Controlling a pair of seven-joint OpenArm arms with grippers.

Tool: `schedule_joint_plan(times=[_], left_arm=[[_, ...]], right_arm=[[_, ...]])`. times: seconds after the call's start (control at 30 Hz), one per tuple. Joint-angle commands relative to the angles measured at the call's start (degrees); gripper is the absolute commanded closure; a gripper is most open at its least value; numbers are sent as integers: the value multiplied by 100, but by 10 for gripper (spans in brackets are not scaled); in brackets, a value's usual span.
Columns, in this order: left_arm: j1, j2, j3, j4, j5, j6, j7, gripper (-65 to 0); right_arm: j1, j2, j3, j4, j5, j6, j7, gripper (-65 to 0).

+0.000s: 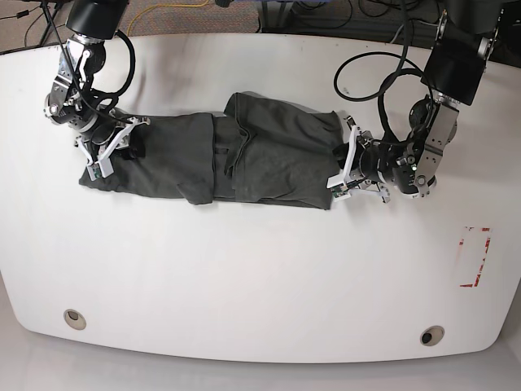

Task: Layout the t-shirt on the table in an organized manner, then fold the t-shirt properly
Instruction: 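Move the right gripper to the bundle's other end and grasp it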

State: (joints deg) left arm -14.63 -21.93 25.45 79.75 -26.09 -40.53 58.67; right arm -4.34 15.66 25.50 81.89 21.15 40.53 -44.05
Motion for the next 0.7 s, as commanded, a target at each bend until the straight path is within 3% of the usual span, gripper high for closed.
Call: schedule_joint_plan(times=[0.0, 0.27, 0.33, 0.5, 0.67], left_arm=[[-80, -26, -9, 83, 160, 53, 150, -101], [-71, -18, -18, 672, 151, 53, 176, -101], [-44, -18, -18, 865, 151, 53, 176, -101], [79, 61, -317, 1190, 151, 53, 176, -101], [342, 527, -1319, 1296, 178, 53, 176, -101]], right_arm=[[131, 91, 48, 361, -79, -53, -162, -138], [359, 65, 162, 1697, -71, -53, -1313, -141], [412, -23, 347, 2013, -71, -53, -1586, -166], [667, -322, 971, 2515, -44, -53, -2193, -295], [931, -392, 1622, 2576, -44, -53, -2650, -434]])
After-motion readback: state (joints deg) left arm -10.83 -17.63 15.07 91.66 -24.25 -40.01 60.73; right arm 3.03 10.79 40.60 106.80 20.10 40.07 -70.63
